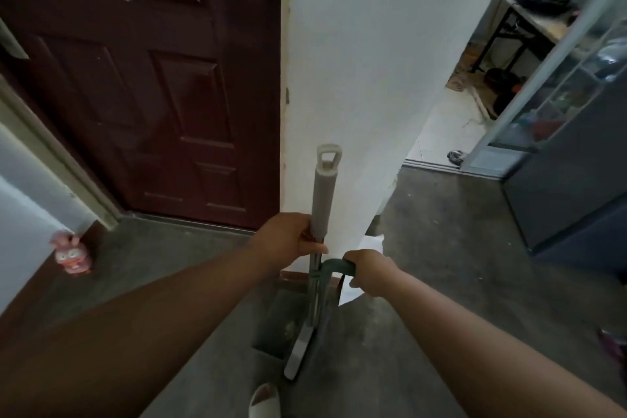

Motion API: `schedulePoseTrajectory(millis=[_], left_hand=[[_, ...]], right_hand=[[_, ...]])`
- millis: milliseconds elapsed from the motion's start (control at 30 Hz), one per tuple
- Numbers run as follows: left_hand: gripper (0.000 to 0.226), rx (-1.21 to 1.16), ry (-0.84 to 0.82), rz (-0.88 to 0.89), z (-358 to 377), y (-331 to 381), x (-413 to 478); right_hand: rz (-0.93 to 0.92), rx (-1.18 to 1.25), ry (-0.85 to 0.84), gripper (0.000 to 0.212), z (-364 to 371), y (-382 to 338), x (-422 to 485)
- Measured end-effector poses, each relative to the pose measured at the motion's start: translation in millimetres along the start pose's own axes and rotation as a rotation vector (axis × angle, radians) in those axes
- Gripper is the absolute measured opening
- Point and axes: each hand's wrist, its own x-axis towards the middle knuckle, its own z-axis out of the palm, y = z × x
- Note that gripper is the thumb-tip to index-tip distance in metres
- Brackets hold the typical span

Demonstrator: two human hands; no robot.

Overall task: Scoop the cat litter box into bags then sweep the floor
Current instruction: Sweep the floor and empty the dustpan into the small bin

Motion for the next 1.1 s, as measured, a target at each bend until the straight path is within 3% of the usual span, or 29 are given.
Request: schedulePoseTrajectory(millis=[200,533,867,1100], left_hand=[[0.033,0.038,-0.054,-0.031,3.0,-7.4,52.7],[0.029,0.038,-0.042,-0.202,48.3,7.0,96.9],[0.021,0.007,0.083,-0.339,86.2,48.1,116.0],[0.027,-0.035,0.104,-0.450,97.3,56.7,109.1]], right_hand=[[0.007,-0.048,-0.038,0.009,-6.9,27.0,56.2],[-0.117,-0.141,-0.094,0.032,-12.8,89.5,109.4],[-0.190,-0.194,-0.152,0.034,-23.3,135.1,118.0],[-0.348,-0.177,0.033,0.020,-33.1,133.2,116.3]])
